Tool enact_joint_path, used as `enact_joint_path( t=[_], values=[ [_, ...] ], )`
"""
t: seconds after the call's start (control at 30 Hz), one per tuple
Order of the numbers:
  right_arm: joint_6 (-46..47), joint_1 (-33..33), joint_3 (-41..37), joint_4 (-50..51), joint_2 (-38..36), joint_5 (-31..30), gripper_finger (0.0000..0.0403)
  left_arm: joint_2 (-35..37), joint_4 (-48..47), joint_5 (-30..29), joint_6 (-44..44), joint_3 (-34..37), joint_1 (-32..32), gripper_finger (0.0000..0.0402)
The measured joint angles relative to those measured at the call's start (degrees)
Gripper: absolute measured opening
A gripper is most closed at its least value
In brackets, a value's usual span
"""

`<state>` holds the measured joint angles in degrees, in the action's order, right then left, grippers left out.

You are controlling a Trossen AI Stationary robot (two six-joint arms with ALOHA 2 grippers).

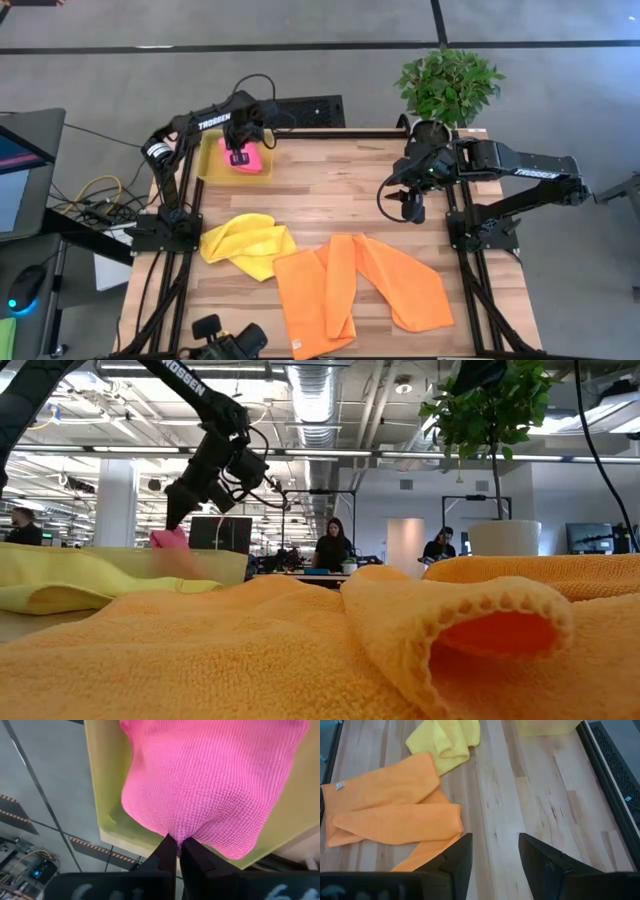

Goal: Fold microfiber towels
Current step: Put the folded pink microfiber cloth into the yellow bin, then fold the right orange microfiber cloth

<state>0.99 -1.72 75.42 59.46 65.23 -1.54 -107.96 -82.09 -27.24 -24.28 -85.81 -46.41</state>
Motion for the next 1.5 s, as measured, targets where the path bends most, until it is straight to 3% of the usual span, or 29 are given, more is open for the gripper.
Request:
enact_joint_path(
  t=[0.43, 0.77, 1.0, 1.13, 1.37, 1.5],
  values=[
    [0.01, 0.02, 0.00, 0.00, 0.00, 0.00, 0.0182, 0.00, 0.62, -0.08, 2.44, 0.71, -0.13, 0.0024],
    [0.03, 0.02, 0.00, 0.00, 0.00, 0.00, 0.0182, 0.00, 0.08, -1.63, 4.65, 0.71, -0.13, 0.0106],
    [0.03, 0.00, 0.00, -0.02, 0.00, -0.16, 0.0182, 0.74, -7.87, -1.27, 12.99, -0.35, -0.13, 0.0147],
    [0.05, -0.19, 0.00, -0.02, 0.02, -1.66, 0.0182, 4.75, -7.58, 5.38, 15.03, -3.19, -0.15, 0.0151],
    [0.46, -1.18, 0.00, -0.02, 0.02, -1.50, 0.0182, 13.40, -2.85, 26.86, 22.43, -5.93, 2.69, 0.0151],
    [0.47, -0.85, 0.00, 0.07, 0.02, 0.08, 0.0182, 19.53, 1.48, 28.48, 24.72, -3.82, 9.59, 0.0151]
  ],
)
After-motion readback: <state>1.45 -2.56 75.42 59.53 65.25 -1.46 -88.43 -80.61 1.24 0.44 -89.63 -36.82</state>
